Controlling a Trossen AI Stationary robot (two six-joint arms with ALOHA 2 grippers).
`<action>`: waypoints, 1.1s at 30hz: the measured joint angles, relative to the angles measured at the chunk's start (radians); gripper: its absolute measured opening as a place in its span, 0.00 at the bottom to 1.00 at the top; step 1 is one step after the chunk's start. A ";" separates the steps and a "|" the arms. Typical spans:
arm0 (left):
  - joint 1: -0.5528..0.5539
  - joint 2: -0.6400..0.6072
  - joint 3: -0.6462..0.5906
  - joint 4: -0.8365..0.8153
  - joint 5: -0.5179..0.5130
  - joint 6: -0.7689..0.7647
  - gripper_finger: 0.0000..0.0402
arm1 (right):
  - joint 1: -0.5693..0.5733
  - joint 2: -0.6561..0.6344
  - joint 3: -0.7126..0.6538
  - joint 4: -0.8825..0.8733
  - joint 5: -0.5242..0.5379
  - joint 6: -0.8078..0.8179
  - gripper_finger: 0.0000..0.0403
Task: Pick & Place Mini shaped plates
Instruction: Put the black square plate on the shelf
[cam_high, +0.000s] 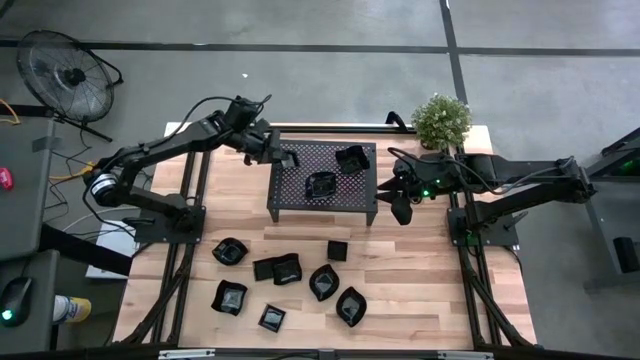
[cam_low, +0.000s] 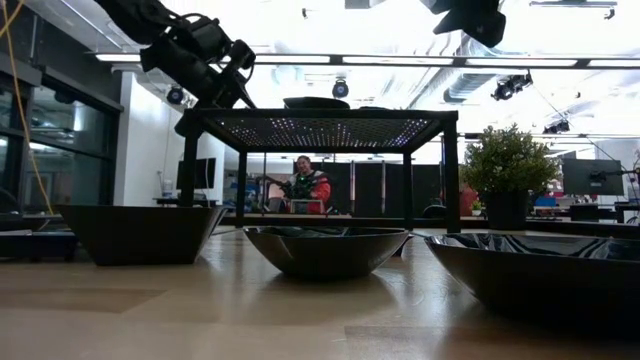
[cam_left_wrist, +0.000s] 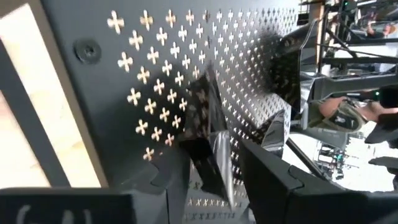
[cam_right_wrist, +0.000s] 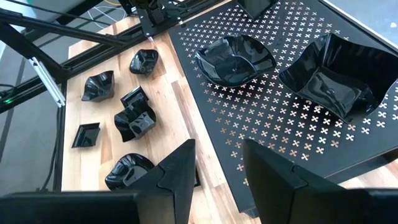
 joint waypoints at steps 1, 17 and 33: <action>0.000 0.000 0.000 0.003 -0.009 0.000 0.34 | 0.000 0.000 0.000 -0.003 0.000 0.005 0.32; -0.064 0.011 0.000 0.007 -0.108 0.022 0.34 | 0.000 0.000 0.000 -0.015 0.004 -0.008 0.32; -0.062 0.003 0.001 -0.021 -0.120 0.076 0.34 | 0.000 0.000 0.000 -0.027 -0.001 0.014 0.32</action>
